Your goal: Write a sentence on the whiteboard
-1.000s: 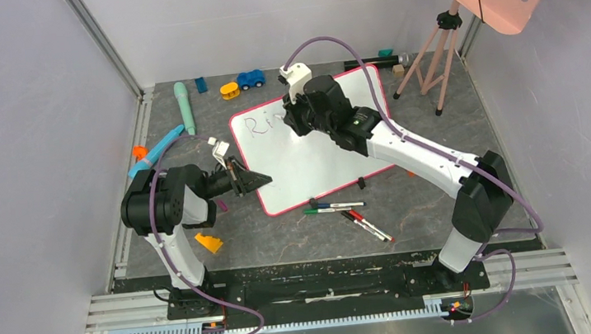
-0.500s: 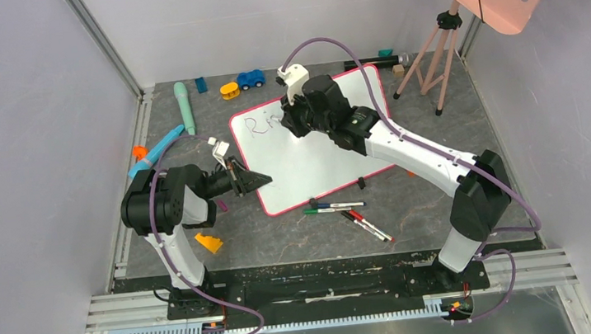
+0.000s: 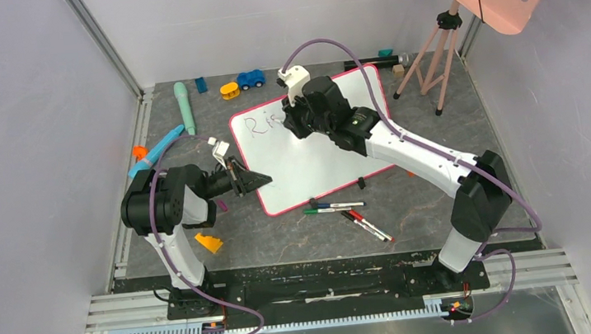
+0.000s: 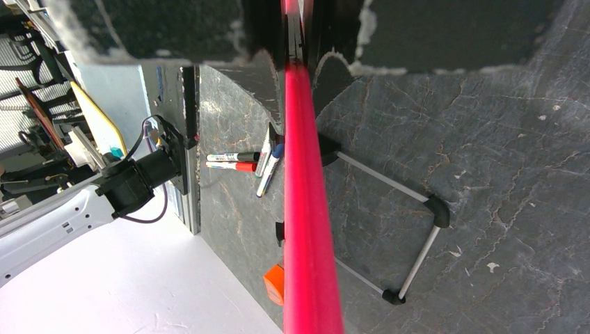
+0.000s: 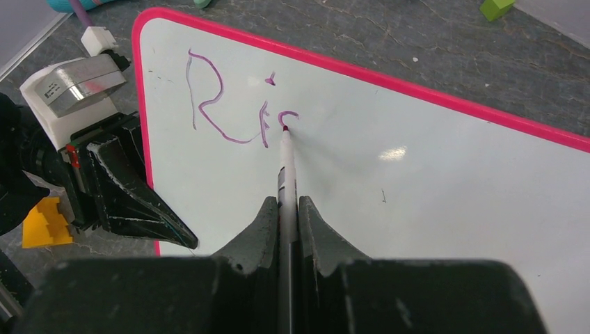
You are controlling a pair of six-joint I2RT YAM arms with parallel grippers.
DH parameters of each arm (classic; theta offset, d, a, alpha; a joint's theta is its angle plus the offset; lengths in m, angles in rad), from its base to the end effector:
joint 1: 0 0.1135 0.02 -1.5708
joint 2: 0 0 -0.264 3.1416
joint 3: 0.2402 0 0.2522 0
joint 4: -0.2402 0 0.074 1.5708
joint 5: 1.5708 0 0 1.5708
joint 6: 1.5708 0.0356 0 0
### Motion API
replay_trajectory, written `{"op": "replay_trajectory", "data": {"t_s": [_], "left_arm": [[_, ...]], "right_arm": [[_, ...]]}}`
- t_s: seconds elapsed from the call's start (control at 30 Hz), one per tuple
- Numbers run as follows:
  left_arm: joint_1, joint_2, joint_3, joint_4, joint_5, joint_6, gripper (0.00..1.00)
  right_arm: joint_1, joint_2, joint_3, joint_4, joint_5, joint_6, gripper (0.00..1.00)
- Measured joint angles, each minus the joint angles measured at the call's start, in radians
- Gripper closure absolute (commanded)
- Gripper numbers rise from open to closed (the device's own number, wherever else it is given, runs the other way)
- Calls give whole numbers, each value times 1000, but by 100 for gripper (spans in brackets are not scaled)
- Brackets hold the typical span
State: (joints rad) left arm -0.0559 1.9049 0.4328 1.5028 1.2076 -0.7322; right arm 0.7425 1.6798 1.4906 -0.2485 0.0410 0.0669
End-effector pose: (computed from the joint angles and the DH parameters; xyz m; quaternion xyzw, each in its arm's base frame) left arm 0.2747 -0.0487 0.1277 0.1944 0.6758 -0.5919 0.3939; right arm 0.2956 0.2693 0.3423 -0.2692 0.7996 0.1954 0.5001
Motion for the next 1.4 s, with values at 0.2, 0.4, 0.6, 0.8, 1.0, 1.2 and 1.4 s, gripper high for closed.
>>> {"op": "replay_trajectory", "data": {"t_s": [0.2, 0.4, 0.6, 0.8, 1.0, 1.2, 1.4], "left_arm": [[0, 0, 0, 0, 0, 0, 98], [0, 0, 0, -1, -1, 0, 98], [0, 0, 0, 0, 0, 0, 98], [0, 0, 0, -1, 0, 0, 98], [0, 0, 0, -1, 0, 0, 98], [0, 0, 0, 0, 1, 0, 98], [0, 0, 0, 0, 1, 0, 98]], "right_arm": [[2, -5, 0, -9, 28, 0, 100], [2, -10, 0, -18, 41, 0, 100], [2, -26, -23, -23, 58, 0, 100], [1, -39, -49, -23, 56, 0, 100], [1, -43, -64, -23, 33, 4, 100], [0, -43, -65, -22, 6, 12, 100], [-1, -35, -60, -22, -23, 16, 100]]}}
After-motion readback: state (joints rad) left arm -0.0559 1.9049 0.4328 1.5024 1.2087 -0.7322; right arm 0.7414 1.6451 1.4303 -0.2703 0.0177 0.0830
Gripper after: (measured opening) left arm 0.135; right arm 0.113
